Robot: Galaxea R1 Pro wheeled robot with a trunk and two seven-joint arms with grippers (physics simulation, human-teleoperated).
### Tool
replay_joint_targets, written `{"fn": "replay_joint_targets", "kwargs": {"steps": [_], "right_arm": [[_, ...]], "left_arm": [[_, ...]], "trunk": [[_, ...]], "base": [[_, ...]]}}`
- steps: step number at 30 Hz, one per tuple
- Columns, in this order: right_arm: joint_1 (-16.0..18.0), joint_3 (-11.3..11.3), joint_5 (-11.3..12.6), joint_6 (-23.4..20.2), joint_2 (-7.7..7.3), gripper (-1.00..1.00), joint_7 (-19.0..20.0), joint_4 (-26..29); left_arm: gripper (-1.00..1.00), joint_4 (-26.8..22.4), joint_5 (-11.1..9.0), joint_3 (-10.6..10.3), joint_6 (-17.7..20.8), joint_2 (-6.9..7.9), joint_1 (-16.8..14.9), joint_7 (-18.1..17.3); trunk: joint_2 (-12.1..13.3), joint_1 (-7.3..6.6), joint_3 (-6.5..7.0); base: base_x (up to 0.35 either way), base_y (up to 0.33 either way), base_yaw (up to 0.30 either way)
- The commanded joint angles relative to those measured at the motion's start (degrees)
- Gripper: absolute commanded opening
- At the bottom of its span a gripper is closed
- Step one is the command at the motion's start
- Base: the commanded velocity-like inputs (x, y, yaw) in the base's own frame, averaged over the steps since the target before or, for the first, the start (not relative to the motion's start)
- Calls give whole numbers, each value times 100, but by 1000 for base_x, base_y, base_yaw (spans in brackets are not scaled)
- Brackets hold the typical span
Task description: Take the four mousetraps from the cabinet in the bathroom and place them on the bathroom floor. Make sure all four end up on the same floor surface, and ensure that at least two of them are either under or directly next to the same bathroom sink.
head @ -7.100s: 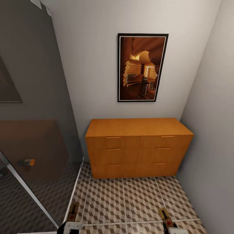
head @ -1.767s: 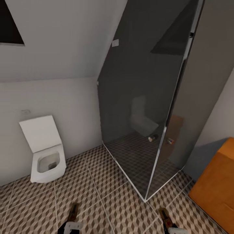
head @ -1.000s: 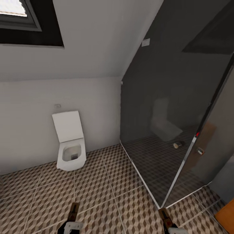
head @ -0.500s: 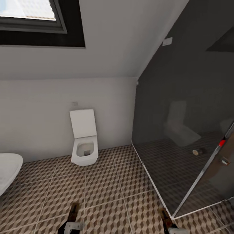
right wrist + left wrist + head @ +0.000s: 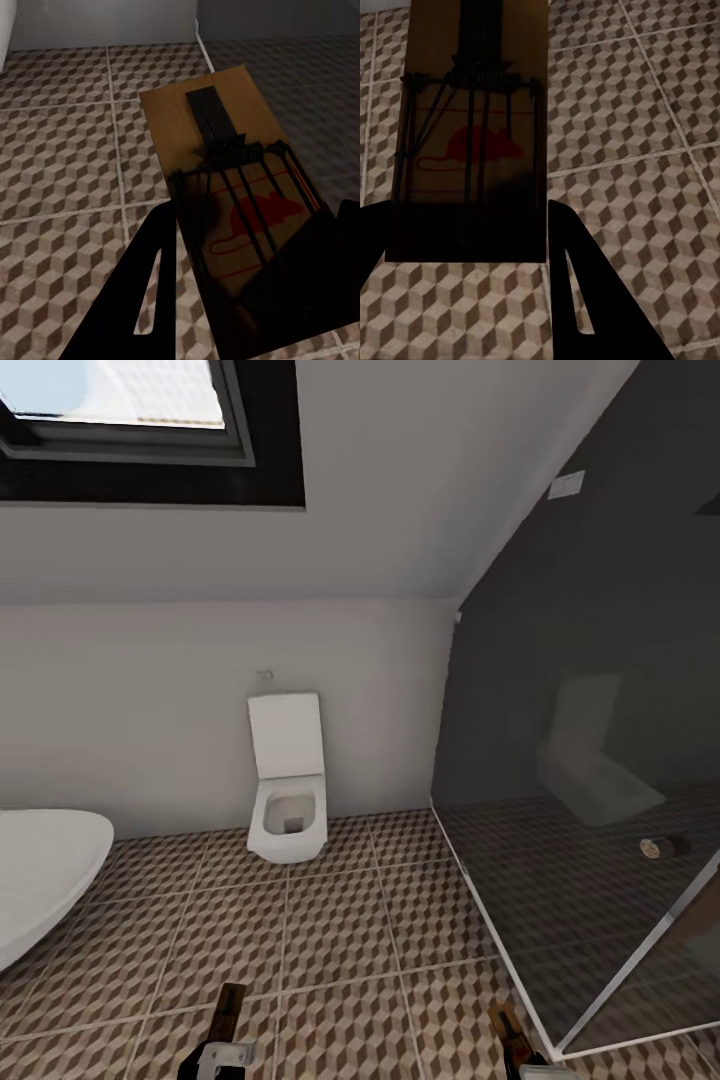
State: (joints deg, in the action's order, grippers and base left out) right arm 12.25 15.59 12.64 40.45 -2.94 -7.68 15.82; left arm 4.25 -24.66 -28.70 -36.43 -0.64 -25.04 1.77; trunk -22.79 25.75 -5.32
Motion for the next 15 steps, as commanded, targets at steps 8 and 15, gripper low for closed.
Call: {"fn": "replay_joint_targets", "kwargs": {"steps": [8, 15], "right_arm": [[5, 52, 37, 16, -4, -100, -32, 0], [5, 50, 37, 16, -4, -100, -32, 0]], "left_arm": [[-100, 24, -4, -48, -31, -2, -10, 33], [-100, 24, -4, -48, -31, -1, -10, 33]], "trunk": [[-13, 4, -13], [-13, 4, -13]], "base": [[0, 0, 5], [0, 0, 60]]}}
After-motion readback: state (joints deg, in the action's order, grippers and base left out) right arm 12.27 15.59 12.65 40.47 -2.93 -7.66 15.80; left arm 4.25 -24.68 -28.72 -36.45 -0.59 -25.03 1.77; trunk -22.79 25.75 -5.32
